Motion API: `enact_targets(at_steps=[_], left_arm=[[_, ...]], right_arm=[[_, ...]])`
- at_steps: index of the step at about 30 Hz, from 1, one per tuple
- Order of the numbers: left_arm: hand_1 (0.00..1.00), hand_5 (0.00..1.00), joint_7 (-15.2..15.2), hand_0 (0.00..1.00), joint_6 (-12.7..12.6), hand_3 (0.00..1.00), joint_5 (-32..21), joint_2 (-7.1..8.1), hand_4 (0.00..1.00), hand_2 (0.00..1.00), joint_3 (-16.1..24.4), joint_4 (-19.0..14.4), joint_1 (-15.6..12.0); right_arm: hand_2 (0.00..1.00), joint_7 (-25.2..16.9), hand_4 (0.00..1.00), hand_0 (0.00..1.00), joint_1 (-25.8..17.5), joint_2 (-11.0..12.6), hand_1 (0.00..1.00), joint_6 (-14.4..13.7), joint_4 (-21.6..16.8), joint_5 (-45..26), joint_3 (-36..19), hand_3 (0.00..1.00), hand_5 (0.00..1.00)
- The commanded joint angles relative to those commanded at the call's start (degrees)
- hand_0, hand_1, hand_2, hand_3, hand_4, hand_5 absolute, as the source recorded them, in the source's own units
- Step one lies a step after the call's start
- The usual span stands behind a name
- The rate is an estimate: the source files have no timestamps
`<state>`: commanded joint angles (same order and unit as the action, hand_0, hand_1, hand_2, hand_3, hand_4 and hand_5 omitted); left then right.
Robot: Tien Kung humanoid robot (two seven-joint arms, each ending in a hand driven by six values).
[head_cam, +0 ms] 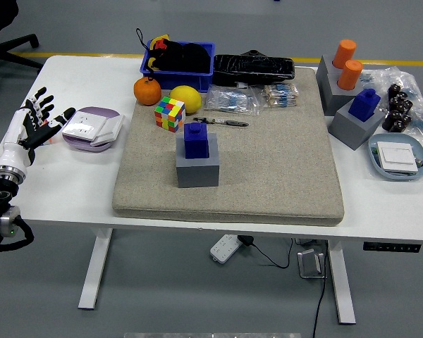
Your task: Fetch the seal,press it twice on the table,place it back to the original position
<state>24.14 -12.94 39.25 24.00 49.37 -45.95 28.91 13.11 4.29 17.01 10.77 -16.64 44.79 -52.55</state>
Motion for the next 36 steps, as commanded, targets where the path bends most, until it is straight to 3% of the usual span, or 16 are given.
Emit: enact_targets(at_steps=[30,31,36], left_arm=[[0.897,0.370,-1.0,0.920,0.1,0.955,1.4,1.47,0.998,0.903,-0.9,-0.5,1.7],[0.895,0.144,-1.0,0.919,0.1,0.956,1.4,1.55,0.998,0.902,-1.0,-0.5,1.8],[0.895,0.144,-1.2,0.919,0.1,0.956,1.5,1.85,0.998,0.902,-1.1,-0.7,1.9]], right_arm=[[0.744,0.1,0.819,0.873,0.4,0.4,0.796,-0.4,-0.1,-0.3,0.3,0.753,0.567],[0.744,0.1,0.817,0.872,0.4,0.4,0.795,-0.4,-0.1,-0.3,0.3,0.752,0.566],[0.744,0.1,0.817,0.872,0.5,0.5,0.795,-0.4,-0.1,-0.3,0.4,0.752,0.566]])
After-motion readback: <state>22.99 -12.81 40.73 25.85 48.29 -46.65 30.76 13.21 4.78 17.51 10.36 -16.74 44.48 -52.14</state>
